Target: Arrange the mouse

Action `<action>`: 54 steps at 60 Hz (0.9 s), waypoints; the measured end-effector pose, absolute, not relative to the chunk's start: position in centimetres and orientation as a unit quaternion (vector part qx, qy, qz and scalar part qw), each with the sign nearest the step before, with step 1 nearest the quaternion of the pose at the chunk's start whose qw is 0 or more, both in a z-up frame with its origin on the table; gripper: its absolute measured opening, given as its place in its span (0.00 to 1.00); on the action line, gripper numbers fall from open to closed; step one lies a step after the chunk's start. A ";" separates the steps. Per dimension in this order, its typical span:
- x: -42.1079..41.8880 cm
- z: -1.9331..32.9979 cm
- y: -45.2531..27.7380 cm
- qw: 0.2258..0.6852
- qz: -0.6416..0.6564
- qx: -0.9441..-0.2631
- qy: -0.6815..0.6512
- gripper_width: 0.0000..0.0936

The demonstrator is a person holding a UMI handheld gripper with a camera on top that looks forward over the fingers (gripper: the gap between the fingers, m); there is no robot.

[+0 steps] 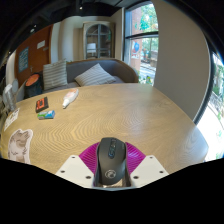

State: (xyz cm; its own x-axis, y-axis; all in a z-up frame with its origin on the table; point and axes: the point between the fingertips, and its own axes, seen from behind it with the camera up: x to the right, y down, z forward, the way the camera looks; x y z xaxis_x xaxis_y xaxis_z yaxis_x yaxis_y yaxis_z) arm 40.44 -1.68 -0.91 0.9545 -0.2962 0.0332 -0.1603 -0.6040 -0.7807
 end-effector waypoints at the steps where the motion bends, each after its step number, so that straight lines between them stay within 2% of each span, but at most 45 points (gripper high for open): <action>1: 39.7 -0.5 -1.5 0.432 -0.074 -0.891 0.123 0.39; 7: 34.9 4.2 -0.9 0.476 -0.068 -0.872 0.093 0.39; 12: 27.2 7.8 -0.3 0.499 -0.054 -0.863 0.056 0.39; 18: 17.7 9.3 0.8 0.507 -0.039 -0.861 0.009 0.39; 24: 9.3 8.0 1.7 0.500 -0.028 -0.865 -0.029 0.38; 30: 3.6 4.6 2.1 0.477 -0.020 -0.877 -0.045 0.38; 39: 1.3 -0.3 1.8 0.434 -0.049 -0.897 -0.063 0.40; 43: 1.2 -1.5 1.6 0.423 -0.053 -0.902 -0.063 0.45; 49: 1.6 -1.2 1.3 0.420 -0.039 -0.905 -0.053 0.56; 54: 2.0 0.3 0.9 0.437 -0.026 -0.898 -0.051 0.86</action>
